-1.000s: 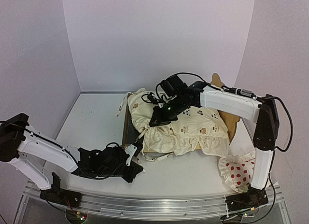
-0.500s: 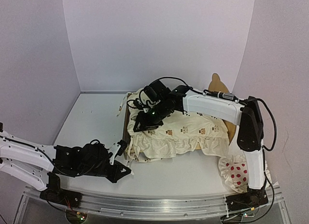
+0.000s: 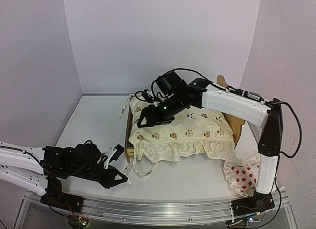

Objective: Set up the pet bed

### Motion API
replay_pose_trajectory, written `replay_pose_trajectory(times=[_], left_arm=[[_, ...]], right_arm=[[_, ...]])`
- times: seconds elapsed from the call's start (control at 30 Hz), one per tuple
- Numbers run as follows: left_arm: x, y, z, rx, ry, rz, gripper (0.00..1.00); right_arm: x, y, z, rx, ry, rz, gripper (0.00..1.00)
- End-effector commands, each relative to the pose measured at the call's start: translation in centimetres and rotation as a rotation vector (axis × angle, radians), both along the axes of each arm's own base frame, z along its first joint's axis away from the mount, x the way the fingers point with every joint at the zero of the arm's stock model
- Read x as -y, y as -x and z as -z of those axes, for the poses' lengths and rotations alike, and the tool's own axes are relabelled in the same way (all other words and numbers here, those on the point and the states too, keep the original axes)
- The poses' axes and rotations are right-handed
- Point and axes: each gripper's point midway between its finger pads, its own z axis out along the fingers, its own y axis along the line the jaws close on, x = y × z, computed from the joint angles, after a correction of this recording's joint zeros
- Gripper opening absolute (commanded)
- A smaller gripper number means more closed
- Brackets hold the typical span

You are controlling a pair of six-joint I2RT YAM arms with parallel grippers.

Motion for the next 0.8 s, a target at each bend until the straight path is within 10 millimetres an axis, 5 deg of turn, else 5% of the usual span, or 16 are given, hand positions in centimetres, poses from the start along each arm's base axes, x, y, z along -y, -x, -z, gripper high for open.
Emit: replay_pose_trajectory(times=[0.0, 0.3, 0.5, 0.77], left_arm=[[0.7, 0.8, -4.3, -0.006, 0.049, 0.052, 0.00], [0.3, -0.4, -9.3, 0.103, 0.033, 0.045, 0.00], [0.6, -0.4, -6.9, 0.088, -0.002, 0.047, 0.00], [0.8, -0.5, -4.5, 0.071, -0.010, 0.031, 0.00]], right_arm=[[2.6, 1.8, -2.2, 0.037, -0.002, -0.004, 0.67], [4.6, 5.2, 1.9, 0.045, 0.101, -0.009, 0.35], [4.5, 7.4, 6.1, 0.007, 0.160, -0.025, 0.10], [4.6, 6.5, 10.7, 0.004, 0.263, -0.002, 0.05]])
